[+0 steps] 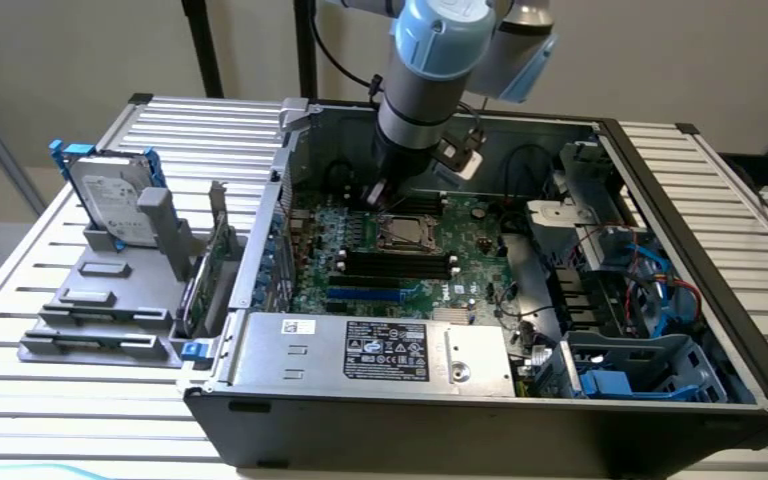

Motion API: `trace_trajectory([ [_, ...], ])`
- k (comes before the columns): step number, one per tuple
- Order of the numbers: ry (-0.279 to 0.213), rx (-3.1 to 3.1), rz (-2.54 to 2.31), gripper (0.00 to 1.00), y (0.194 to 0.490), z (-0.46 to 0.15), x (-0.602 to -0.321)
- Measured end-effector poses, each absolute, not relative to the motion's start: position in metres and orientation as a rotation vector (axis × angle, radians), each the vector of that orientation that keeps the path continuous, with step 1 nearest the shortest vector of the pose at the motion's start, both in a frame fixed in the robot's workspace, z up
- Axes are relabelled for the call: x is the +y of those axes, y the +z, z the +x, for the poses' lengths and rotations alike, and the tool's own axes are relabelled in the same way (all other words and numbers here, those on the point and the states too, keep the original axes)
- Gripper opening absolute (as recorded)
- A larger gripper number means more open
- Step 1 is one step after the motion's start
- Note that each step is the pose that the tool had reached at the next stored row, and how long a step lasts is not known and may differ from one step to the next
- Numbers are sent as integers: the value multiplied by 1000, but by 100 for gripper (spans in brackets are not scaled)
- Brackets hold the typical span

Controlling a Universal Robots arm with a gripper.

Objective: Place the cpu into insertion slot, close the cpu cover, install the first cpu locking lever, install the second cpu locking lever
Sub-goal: 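Install the first cpu locking lever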

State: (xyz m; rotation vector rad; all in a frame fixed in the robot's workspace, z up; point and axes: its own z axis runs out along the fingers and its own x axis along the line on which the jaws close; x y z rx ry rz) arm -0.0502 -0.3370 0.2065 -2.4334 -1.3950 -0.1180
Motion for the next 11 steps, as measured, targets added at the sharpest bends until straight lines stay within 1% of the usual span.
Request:
trace_trajectory([
  [11,-118,-1395,-2433,11,204,-49,-335],
])
